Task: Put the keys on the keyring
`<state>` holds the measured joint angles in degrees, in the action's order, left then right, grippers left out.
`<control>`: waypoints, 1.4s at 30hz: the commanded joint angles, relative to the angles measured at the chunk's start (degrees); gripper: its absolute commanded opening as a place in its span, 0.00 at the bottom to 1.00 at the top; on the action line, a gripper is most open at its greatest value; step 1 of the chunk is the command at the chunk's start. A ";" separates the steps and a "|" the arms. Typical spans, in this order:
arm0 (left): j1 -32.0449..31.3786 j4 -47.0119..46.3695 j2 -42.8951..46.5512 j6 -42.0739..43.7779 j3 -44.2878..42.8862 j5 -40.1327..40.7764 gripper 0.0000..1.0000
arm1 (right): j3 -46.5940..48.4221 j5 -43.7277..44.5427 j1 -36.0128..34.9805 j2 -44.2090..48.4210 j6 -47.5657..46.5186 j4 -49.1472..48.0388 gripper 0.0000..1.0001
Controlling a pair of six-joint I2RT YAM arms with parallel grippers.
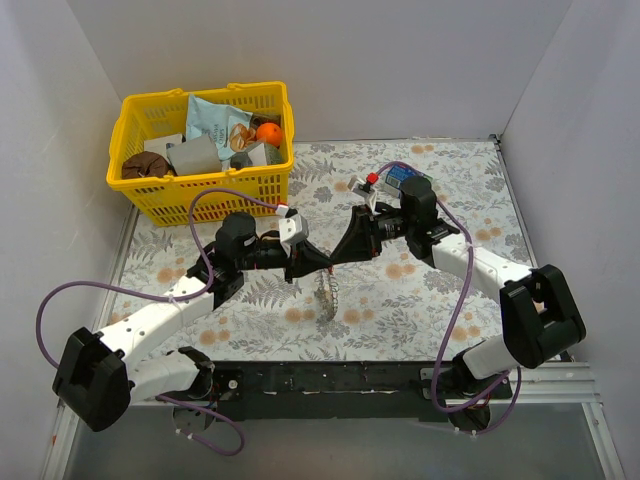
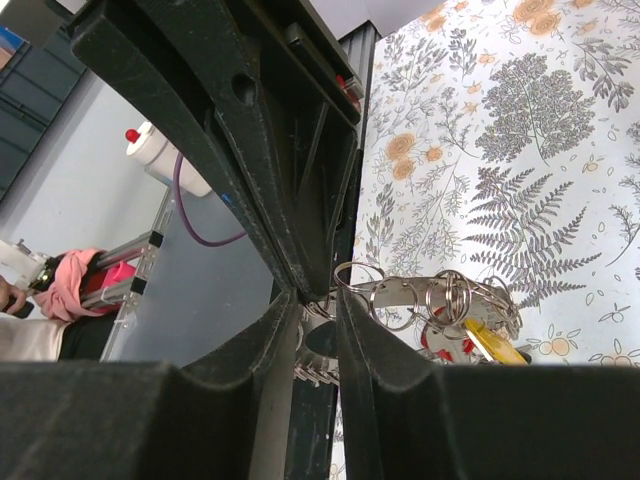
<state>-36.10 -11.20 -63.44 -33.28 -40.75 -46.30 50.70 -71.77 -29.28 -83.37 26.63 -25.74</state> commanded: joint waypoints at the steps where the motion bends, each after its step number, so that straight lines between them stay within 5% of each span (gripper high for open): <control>1: 0.24 -4.35 2.27 -0.30 0.06 0.60 0.00 | -1.30 -0.65 -0.08 -1.00 -0.97 -1.42 0.31; 12: 0.76 -7.08 2.27 -2.23 1.11 1.66 0.00 | -2.18 -1.18 -0.17 -1.26 -1.58 -1.33 0.45; 25: 0.85 -6.11 1.74 -2.50 1.29 1.83 0.01 | -2.36 0.40 -0.17 -2.85 0.35 -3.27 0.01; 35: 0.77 -3.30 1.83 -0.91 2.25 4.29 0.10 | -2.27 0.84 -0.08 -3.55 0.09 -3.71 0.01; 40: 0.85 -2.25 -0.45 -0.47 3.31 7.54 0.01 | -2.62 3.29 0.18 -5.48 -4.12 0.85 0.01; 42: 0.85 -2.25 -1.33 -0.56 3.83 7.81 0.00 | -3.41 6.18 1.23 -5.05 -6.58 4.09 0.14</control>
<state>-35.40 -14.04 -63.70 -34.94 -37.87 -41.25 48.84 -68.73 -28.95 -88.73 25.02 -25.65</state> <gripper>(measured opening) 0.015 0.036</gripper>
